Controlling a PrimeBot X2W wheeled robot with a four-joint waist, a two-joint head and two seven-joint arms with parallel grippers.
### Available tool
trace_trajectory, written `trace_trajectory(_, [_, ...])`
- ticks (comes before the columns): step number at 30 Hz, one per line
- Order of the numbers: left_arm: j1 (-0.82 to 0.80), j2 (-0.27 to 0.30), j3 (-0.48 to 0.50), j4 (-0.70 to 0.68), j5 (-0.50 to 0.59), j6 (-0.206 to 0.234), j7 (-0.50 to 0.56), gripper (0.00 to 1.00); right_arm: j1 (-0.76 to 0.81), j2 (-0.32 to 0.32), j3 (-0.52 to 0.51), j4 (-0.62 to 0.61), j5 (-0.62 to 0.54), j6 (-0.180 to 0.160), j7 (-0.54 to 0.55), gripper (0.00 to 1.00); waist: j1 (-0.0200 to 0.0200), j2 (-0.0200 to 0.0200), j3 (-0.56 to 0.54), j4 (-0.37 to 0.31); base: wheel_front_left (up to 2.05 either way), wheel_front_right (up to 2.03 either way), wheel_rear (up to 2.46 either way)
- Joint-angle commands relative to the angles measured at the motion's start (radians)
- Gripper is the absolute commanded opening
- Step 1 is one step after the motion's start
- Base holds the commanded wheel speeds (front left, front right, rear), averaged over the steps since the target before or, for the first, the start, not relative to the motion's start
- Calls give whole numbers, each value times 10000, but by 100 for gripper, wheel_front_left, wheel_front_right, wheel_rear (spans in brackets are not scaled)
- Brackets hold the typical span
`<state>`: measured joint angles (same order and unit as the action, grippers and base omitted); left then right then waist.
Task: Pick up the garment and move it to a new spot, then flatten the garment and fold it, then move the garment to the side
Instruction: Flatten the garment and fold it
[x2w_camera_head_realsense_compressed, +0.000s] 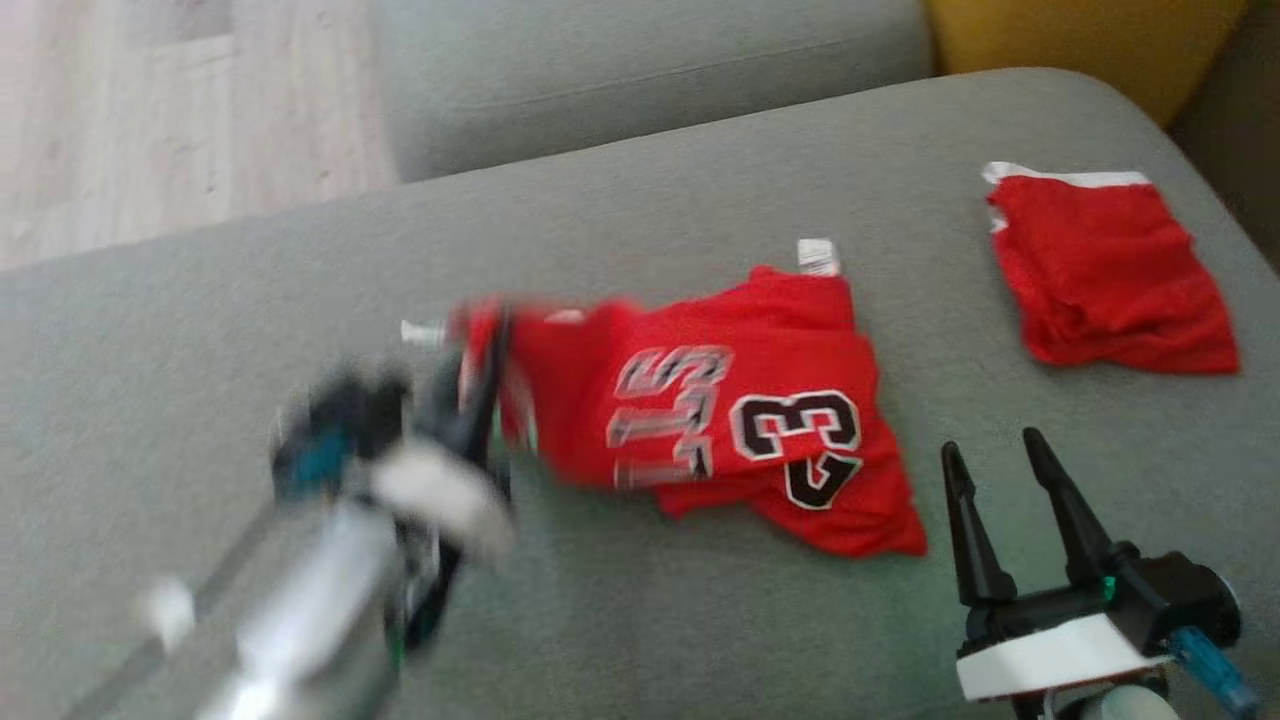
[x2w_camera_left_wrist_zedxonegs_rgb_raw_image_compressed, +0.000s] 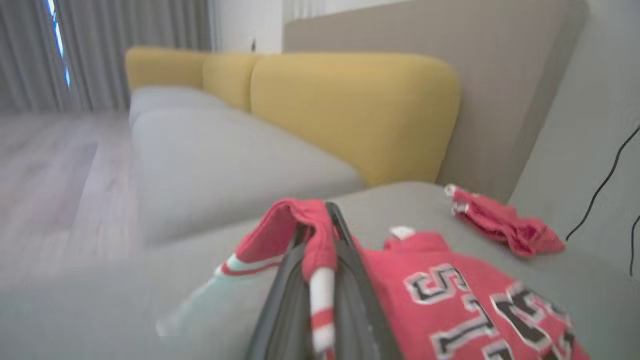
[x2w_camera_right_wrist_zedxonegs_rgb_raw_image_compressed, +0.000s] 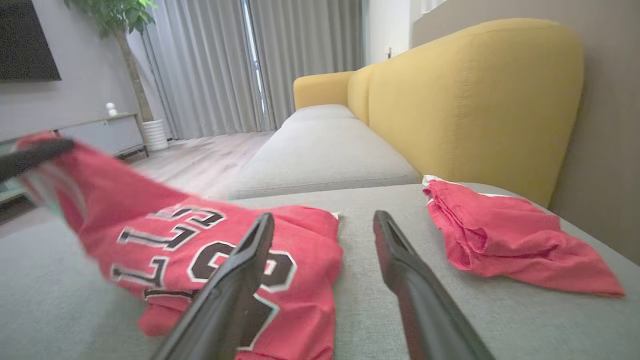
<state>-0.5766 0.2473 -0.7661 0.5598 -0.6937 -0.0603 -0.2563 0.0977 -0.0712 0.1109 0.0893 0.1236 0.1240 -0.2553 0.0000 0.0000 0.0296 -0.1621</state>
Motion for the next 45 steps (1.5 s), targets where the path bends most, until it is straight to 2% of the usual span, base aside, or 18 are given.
trace_trajectory(1, [-12, 259, 447, -596, -113, 81, -49, 0, -224, -52, 153, -388, -69, 67, -65, 100, 0, 0, 225, 425, 0, 0, 0])
trace_trajectory(4, [1882, 529, 471, -1376, -385, 262, -51, 0, -158, -155, 49, -463, -114, 67, -65, 100, 0, 0, 400, 885, 0, 0, 0])
trace_trajectory(9, [3768, 398, 117, -2131, -671, 284, -53, 0, -99, -370, -71, -521, -166, 67, -65, 100, 0, 0, 585, 1509, 0, 0, 0])
trace_trajectory(10, [3933, 351, 77, -2213, -676, 341, -53, 19, -98, -406, -82, -528, -174, 67, -65, 100, 0, 0, 601, 1597, 0, 0, 0])
trace_trajectory(11, [4050, 304, 67, -2296, -683, 404, -53, 100, -102, -439, -80, -533, -182, 67, -65, 100, 0, 0, 608, 1664, 0, 0, 0])
trace_trajectory(16, [4218, 298, 518, -2788, -649, 1009, -54, 100, -164, -562, -4, -543, -189, 67, -65, 100, 0, 0, 642, 1766, 0, 0, 0])
trace_trajectory(20, [3946, 676, 1184, -3293, -377, 1546, -54, 100, -191, -655, 103, -568, -181, 67, -65, 100, 0, 0, 695, 1688, 0, 0, 0])
trace_trajectory(22, [3737, 941, 1522, -3479, -310, 1666, -54, 100, -216, -699, 158, -574, -179, 67, -65, 100, 0, 0, 751, 1625, 0, 0, 0])
trace_trajectory(27, [2628, 1714, 1968, -3495, -243, 1614, 551, 100, -321, -774, 159, -651, -209, 67, -65, 100, 0, 0, 1077, 1550, 0, 0, 0])
trace_trajectory(29, [2372, 1815, 1974, -3369, -324, 1516, 883, 100, -361, -792, 169, -662, -217, 67, -65, 100, 0, 0, 1155, 1532, 0, 0, 0])
trace_trajectory(32, [1594, 2020, 1851, -2727, -705, 942, 2028, 100, -577, -843, 290, -682, -218, 67, -65, 100, 0, 0, 1429, 1387, 0, 0, 0])
trace_trajectory(34, [1236, 2141, 1656, -2277, -744, 721, 2685, 100, -756, -859, 394, -686, -222, 67, -65, 100, 0, 0, 1595, 1231, 0, 0, 0])
trace_trajectory(36, [1128, 2072, 1378, -1737, -762, 602, 3191, 100, -962, -815, 415, -688, -214, 67, -65, 100, 0, 0, 1766, 1011, 0, 0, 0])
trace_trajectory(45, [1185, 1549, 943, -236, -473, 818, 3034, 100, -1026, -757, 353, -677, -200, 67, -65, 100, 0, 0, 2027, 821, 0, 0, 0])
